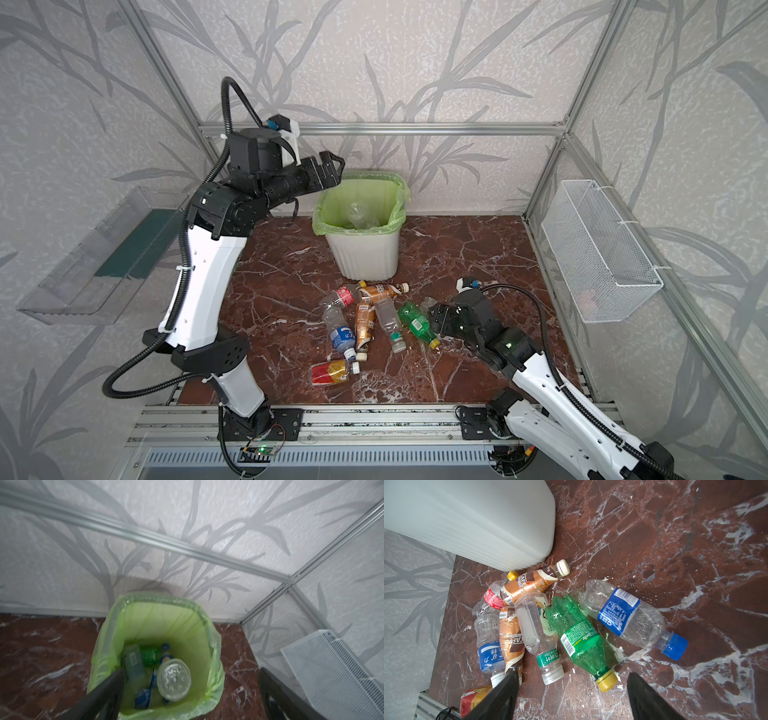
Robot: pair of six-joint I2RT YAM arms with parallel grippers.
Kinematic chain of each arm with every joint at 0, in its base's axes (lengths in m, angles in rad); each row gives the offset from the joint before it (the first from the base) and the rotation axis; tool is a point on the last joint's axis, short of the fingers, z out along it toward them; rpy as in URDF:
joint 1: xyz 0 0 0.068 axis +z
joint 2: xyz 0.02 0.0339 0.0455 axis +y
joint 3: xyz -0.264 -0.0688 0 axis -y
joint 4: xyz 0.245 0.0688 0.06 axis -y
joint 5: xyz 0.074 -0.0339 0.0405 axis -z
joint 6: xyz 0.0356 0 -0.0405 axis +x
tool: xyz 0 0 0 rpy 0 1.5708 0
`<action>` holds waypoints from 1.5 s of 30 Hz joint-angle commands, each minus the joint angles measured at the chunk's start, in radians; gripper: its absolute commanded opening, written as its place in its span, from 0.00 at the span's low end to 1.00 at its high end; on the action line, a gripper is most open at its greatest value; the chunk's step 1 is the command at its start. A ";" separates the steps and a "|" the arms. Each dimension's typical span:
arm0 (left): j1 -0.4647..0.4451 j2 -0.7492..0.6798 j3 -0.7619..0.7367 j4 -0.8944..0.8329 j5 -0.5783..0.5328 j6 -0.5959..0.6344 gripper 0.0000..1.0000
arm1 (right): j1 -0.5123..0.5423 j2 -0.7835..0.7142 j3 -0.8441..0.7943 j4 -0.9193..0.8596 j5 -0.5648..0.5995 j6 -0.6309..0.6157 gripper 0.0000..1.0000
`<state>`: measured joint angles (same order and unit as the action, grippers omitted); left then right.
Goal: Throw the plastic bottles in the bin
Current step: 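Lift the clear ridged bottle with the left gripper and drop it into the bin, then return the left gripper to the pile while the right moves toward the Sprite bottle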
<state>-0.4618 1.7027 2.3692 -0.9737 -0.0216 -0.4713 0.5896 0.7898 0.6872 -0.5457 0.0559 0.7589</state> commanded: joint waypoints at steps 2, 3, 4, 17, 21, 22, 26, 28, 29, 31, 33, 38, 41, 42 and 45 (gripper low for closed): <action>0.004 -0.389 -0.485 0.145 -0.048 -0.004 0.98 | -0.011 -0.013 -0.007 -0.043 0.012 -0.012 0.82; 0.004 -0.435 -0.556 0.126 -0.061 -0.006 0.97 | -0.015 -0.014 -0.009 -0.043 0.010 -0.013 0.82; 0.004 -0.475 -0.617 0.101 -0.069 -0.011 0.97 | -0.017 -0.013 -0.014 -0.043 0.009 -0.015 0.82; 0.005 -0.893 -1.346 0.201 0.031 -0.154 0.94 | -0.047 0.018 -0.080 -0.005 -0.018 -0.024 0.82; 0.005 -0.922 -1.418 0.225 0.053 -0.188 0.93 | -0.047 0.029 -0.090 -0.004 -0.030 -0.024 0.81; 0.006 -0.922 -1.428 0.231 0.058 -0.194 0.93 | -0.047 0.031 -0.092 -0.006 -0.032 -0.024 0.81; 0.005 -0.922 -1.458 0.248 0.081 -0.210 0.92 | -0.047 0.037 -0.092 -0.010 -0.040 -0.027 0.81; 0.006 -0.923 -1.470 0.253 0.090 -0.220 0.92 | -0.047 0.041 -0.092 -0.013 -0.044 -0.032 0.81; 0.005 -0.925 -1.475 0.257 0.094 -0.224 0.92 | -0.048 0.043 -0.091 -0.015 -0.044 -0.034 0.81; 0.006 -0.930 -1.485 0.263 0.099 -0.233 0.92 | -0.047 0.051 -0.082 -0.022 -0.039 -0.042 0.81; 0.006 -0.928 -1.490 0.268 0.104 -0.234 0.91 | -0.047 0.057 -0.073 -0.027 -0.027 -0.051 0.81; 0.005 -0.920 -1.513 0.280 0.114 -0.235 0.91 | -0.051 0.102 -0.047 -0.022 -0.026 -0.078 0.81; 0.006 -0.917 -1.527 0.300 0.118 -0.245 0.91 | -0.050 0.138 -0.033 -0.015 -0.049 -0.101 0.81; 0.005 -0.912 -1.529 0.305 0.120 -0.244 0.91 | -0.050 0.151 -0.026 -0.011 -0.055 -0.113 0.80; 0.005 -0.897 -1.534 0.319 0.121 -0.240 0.91 | -0.050 0.191 -0.015 0.009 -0.074 -0.166 0.80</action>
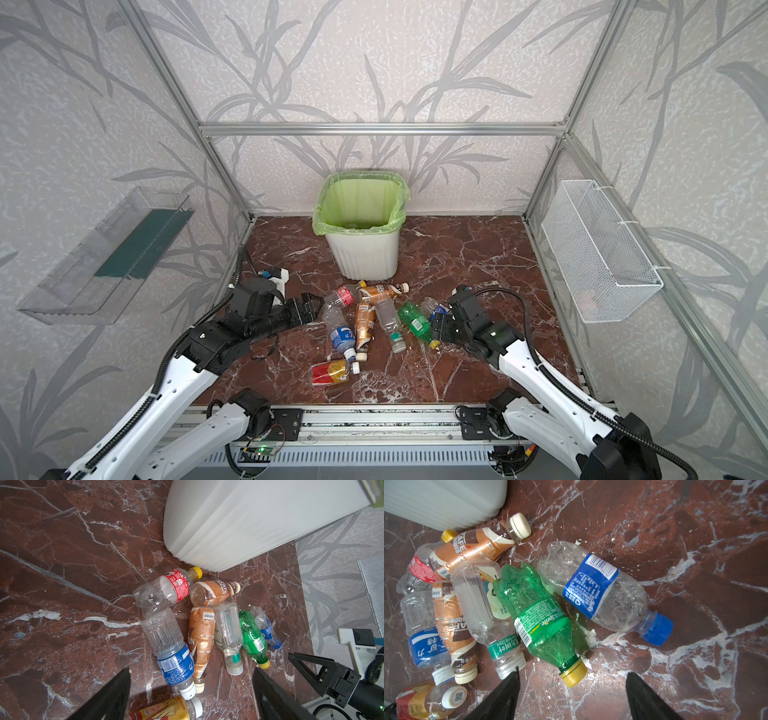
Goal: Throw the plastic bottles in the bin
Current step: 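Return the left gripper to the pile while the right moves toward the Sprite bottle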
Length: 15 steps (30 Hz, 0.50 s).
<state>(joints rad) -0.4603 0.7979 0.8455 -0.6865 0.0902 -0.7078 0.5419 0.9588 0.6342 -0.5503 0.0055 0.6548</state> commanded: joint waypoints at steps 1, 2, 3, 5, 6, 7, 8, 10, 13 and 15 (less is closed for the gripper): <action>0.004 0.013 -0.015 0.037 0.011 -0.005 0.91 | -0.002 0.035 0.043 0.021 -0.036 -0.075 0.80; 0.003 0.016 -0.020 0.041 0.012 -0.008 0.91 | -0.003 0.048 0.049 0.028 -0.047 -0.086 0.80; 0.004 0.018 -0.026 0.049 0.012 -0.014 0.91 | -0.003 0.064 0.058 0.032 -0.058 -0.098 0.79; 0.003 0.024 -0.035 0.061 0.019 -0.019 0.91 | -0.002 0.088 0.072 0.043 -0.078 -0.117 0.79; 0.004 0.029 -0.040 0.066 0.022 -0.019 0.91 | -0.002 0.102 0.075 0.057 -0.088 -0.128 0.78; 0.003 0.033 -0.048 0.071 0.019 -0.019 0.91 | -0.002 0.116 0.074 0.073 -0.096 -0.140 0.78; 0.004 0.035 -0.055 0.074 0.017 -0.022 0.91 | -0.002 0.130 0.079 0.085 -0.103 -0.149 0.78; 0.004 0.037 -0.068 0.084 0.019 -0.037 0.91 | -0.002 0.171 0.102 0.089 -0.123 -0.165 0.78; 0.003 0.041 -0.066 0.096 0.028 -0.042 0.91 | 0.005 0.222 0.135 0.107 -0.142 -0.174 0.78; 0.004 0.052 -0.059 0.095 0.017 -0.024 0.91 | 0.006 0.257 0.146 0.131 -0.144 -0.179 0.78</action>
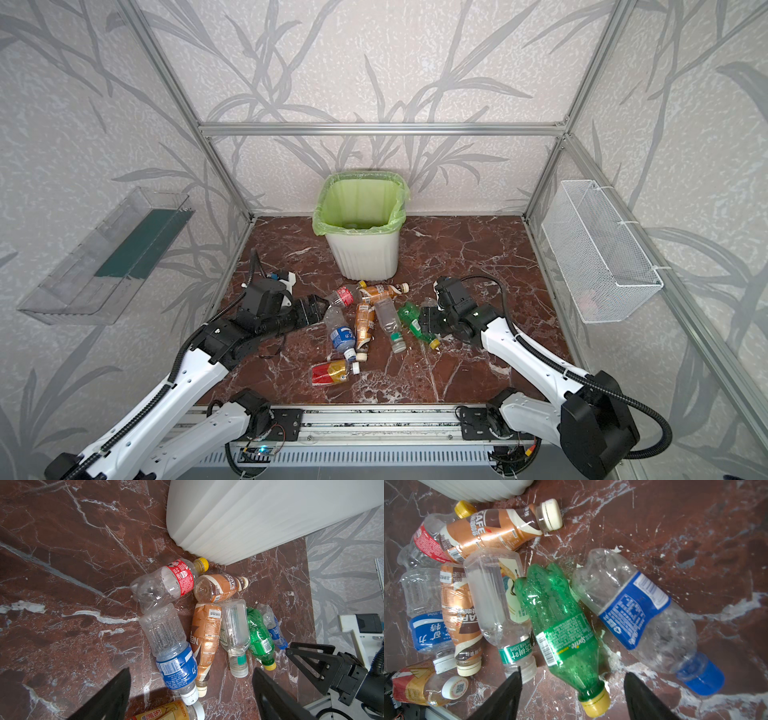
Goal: Throw the plastic bottles in the bin
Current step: 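Return the left gripper to the pile while the right moves toward the Sprite bottle, then lower the right gripper onto the green Sprite bottle and grasp it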
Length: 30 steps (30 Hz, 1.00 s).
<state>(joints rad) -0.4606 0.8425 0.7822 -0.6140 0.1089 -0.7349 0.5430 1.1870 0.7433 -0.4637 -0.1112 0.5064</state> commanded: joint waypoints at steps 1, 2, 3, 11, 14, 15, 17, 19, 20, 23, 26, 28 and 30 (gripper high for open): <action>0.005 0.016 0.008 0.022 -0.007 0.010 0.91 | 0.006 0.049 0.044 0.052 -0.029 -0.033 0.78; 0.005 0.023 0.012 0.020 -0.008 0.012 0.91 | 0.007 0.067 0.052 0.056 -0.033 -0.037 0.77; 0.004 0.029 0.012 0.026 -0.003 0.011 0.91 | 0.008 0.086 0.064 0.055 -0.039 -0.039 0.77; 0.004 0.038 0.002 0.040 0.006 0.015 0.91 | 0.026 0.198 0.112 0.063 -0.061 -0.049 0.75; 0.004 0.040 0.006 0.039 0.006 0.020 0.91 | 0.031 0.235 0.131 0.050 -0.057 -0.050 0.75; 0.004 0.042 0.008 0.039 0.006 0.021 0.91 | 0.032 0.248 0.140 0.043 -0.058 -0.055 0.75; 0.004 0.046 0.008 0.040 0.005 0.023 0.91 | 0.032 0.272 0.154 0.029 -0.048 -0.065 0.75; 0.006 0.049 0.007 0.045 0.005 0.023 0.91 | 0.036 0.295 0.165 0.020 -0.039 -0.076 0.75; 0.005 0.052 0.007 0.045 0.007 0.023 0.91 | 0.039 0.305 0.170 0.020 -0.038 -0.081 0.76; 0.005 0.059 0.008 0.050 0.008 0.023 0.91 | 0.047 0.345 0.185 0.006 -0.029 -0.094 0.79; 0.005 0.059 0.007 0.051 0.007 0.023 0.91 | 0.055 0.382 0.204 -0.022 -0.025 -0.110 0.79; 0.005 0.060 0.008 0.051 0.007 0.025 0.91 | 0.064 0.398 0.208 -0.031 -0.019 -0.115 0.79; 0.005 0.059 0.008 0.047 0.005 0.028 0.91 | 0.074 0.401 0.204 -0.030 -0.001 -0.114 0.78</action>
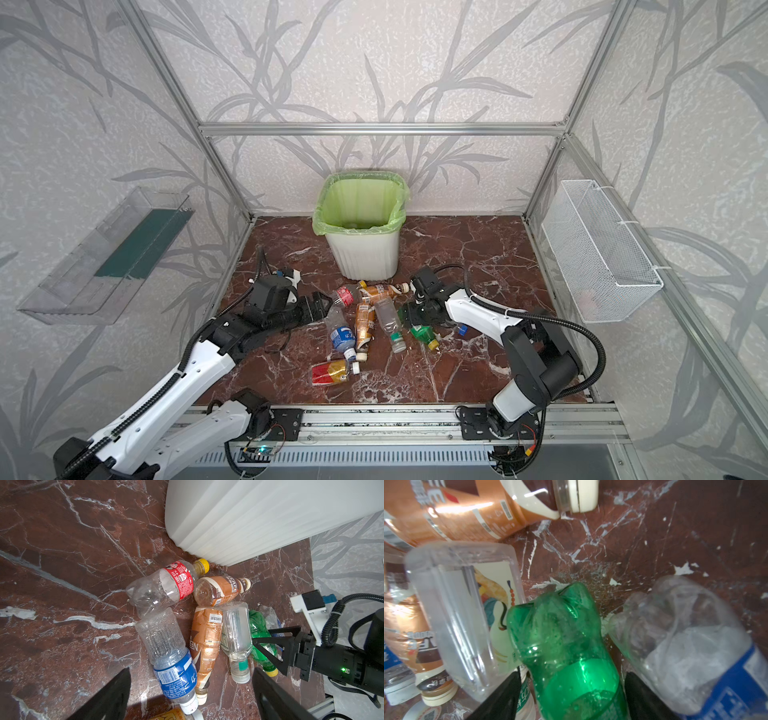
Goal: Throw the plastic bottles in the bin
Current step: 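Lower the right gripper onto the green Sprite bottle and grasp it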
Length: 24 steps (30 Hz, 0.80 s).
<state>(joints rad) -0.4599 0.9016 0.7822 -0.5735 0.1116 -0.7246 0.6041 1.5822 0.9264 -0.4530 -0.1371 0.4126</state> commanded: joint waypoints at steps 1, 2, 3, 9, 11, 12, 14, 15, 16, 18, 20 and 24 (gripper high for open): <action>0.004 -0.001 0.007 0.004 0.002 0.019 0.91 | 0.017 0.005 0.017 -0.038 0.029 -0.018 0.77; 0.004 -0.002 0.007 0.002 -0.001 0.019 0.91 | 0.020 0.005 0.014 -0.038 0.031 -0.015 0.76; 0.004 -0.004 0.008 0.001 -0.003 0.019 0.91 | 0.023 0.004 0.009 -0.035 0.032 -0.012 0.74; 0.005 -0.012 0.003 -0.004 -0.006 0.019 0.91 | 0.031 -0.039 -0.039 -0.033 0.039 0.010 0.62; 0.006 -0.012 0.001 -0.003 -0.006 0.017 0.91 | 0.033 -0.059 -0.060 -0.035 0.036 0.019 0.59; 0.005 -0.012 0.000 -0.002 -0.004 0.016 0.91 | 0.037 -0.070 -0.072 -0.037 0.034 0.024 0.57; 0.005 -0.013 -0.003 -0.001 -0.003 0.014 0.91 | 0.042 -0.096 -0.098 -0.039 0.034 0.039 0.56; 0.004 -0.014 -0.003 -0.001 -0.004 0.014 0.91 | 0.045 -0.108 -0.109 -0.041 0.034 0.045 0.56; 0.004 -0.013 -0.004 -0.002 -0.003 0.014 0.91 | 0.049 -0.121 -0.122 -0.045 0.034 0.053 0.56; 0.005 -0.015 -0.005 -0.002 -0.002 0.013 0.91 | 0.057 -0.149 -0.144 -0.056 0.038 0.068 0.56; 0.006 -0.015 -0.009 -0.001 -0.001 0.011 0.91 | 0.067 -0.177 -0.166 -0.070 0.039 0.085 0.56; 0.006 -0.012 -0.012 0.003 0.005 0.010 0.91 | 0.087 -0.216 -0.202 -0.099 0.045 0.109 0.60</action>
<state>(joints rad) -0.4595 0.8982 0.7822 -0.5739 0.1116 -0.7177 0.6773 1.3903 0.7498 -0.4870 -0.1055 0.4908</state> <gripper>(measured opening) 0.907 0.600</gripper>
